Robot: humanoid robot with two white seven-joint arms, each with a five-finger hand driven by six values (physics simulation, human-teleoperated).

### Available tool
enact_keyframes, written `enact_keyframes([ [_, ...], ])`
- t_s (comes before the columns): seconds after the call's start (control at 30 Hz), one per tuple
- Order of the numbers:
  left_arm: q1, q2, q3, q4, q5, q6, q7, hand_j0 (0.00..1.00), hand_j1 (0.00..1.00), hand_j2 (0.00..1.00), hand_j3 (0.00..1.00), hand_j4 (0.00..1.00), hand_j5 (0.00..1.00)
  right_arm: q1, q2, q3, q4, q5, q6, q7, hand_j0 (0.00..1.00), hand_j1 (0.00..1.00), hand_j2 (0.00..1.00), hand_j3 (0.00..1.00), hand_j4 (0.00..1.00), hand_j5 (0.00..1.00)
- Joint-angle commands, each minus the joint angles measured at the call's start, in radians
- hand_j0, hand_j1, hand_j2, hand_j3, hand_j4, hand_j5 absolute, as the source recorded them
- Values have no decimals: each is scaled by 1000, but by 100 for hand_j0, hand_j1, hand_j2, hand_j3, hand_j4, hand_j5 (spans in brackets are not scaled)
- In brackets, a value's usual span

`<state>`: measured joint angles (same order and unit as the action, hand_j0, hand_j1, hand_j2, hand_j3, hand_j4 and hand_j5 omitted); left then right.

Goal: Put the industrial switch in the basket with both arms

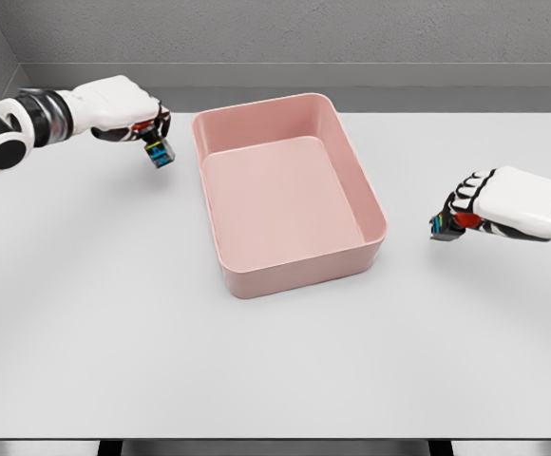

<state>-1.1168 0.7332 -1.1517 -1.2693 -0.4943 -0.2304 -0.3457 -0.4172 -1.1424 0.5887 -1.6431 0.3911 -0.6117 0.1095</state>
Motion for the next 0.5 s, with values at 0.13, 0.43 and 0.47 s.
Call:
enact_keyframes([
  [0.13, -20, 5, 1, -36, 10, 2, -1, 49, 49, 49, 49, 49, 49, -14, -3, -6, -3, -18, 1, -2, 46, 46, 46, 46, 46, 46],
  [0.43, -74, 40, 3, -81, 17, 0, -1, 48, 48, 48, 48, 48, 48, -49, -2, -9, -21, -51, 1, -1, 44, 44, 44, 44, 44, 44],
  [0.47, -75, 55, 3, -97, 28, 0, -3, 48, 48, 48, 48, 48, 48, -49, 0, -9, -21, -51, 1, -1, 44, 44, 44, 44, 44, 44],
])
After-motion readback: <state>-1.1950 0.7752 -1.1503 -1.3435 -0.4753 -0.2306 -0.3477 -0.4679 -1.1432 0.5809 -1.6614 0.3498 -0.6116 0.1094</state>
